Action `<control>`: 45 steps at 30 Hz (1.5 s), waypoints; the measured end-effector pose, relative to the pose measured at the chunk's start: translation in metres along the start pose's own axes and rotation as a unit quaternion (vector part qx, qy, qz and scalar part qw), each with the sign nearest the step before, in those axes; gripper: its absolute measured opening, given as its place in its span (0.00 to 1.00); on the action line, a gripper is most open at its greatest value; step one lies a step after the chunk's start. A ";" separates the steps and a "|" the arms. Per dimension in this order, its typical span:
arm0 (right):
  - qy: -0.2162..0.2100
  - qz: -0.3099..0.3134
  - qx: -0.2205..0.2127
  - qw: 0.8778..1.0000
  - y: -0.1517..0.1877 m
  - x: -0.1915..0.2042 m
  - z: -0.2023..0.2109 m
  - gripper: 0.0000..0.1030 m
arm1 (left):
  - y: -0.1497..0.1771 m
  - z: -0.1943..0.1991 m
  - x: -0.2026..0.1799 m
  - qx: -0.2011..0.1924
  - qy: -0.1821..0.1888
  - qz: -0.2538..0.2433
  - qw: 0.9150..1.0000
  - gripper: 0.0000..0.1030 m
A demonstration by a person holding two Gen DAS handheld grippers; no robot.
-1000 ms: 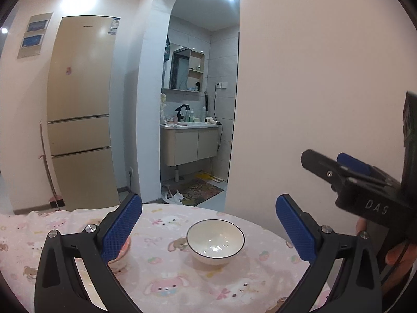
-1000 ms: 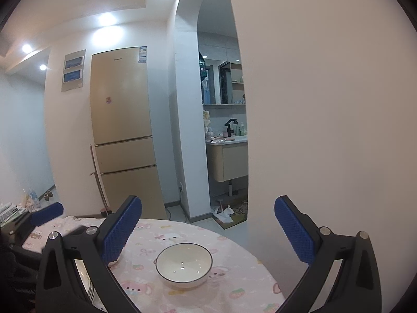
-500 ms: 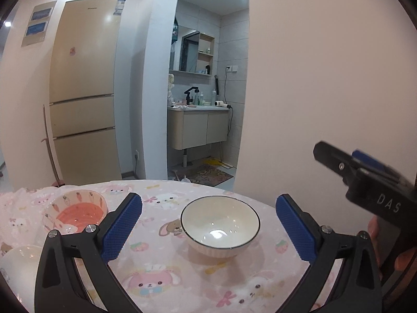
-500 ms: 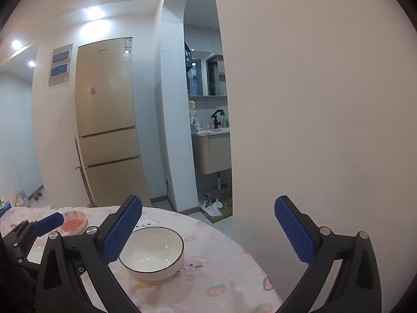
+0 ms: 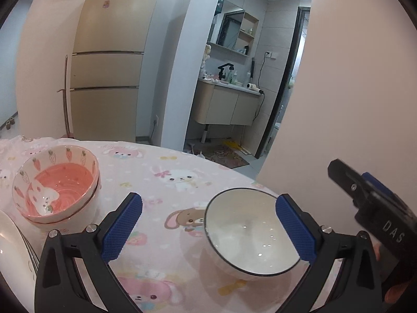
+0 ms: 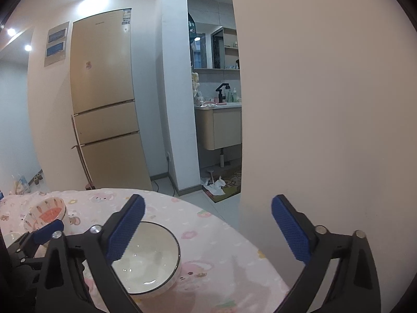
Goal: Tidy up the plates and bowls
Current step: 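Close the left tool on the white bowl rim while the right tool grips its opposite rim, then lift the white bowl with both tools and carry it over the pink bowls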
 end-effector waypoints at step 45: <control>-0.149 -0.112 0.179 0.966 0.072 0.015 -0.063 0.30 | 0.026 -0.040 0.015 0.148 0.095 0.103 0.979 0.25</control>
Point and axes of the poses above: each gripper's, at about its wrist camera, not at the fingertips, and z roughly against the way its jaws point, x to its left, y to its underside, the point moved 4 cm from there along -z, roughly the way its jaws point, and after that the axes turned 4 degrees about z, right-handed, at the moved point
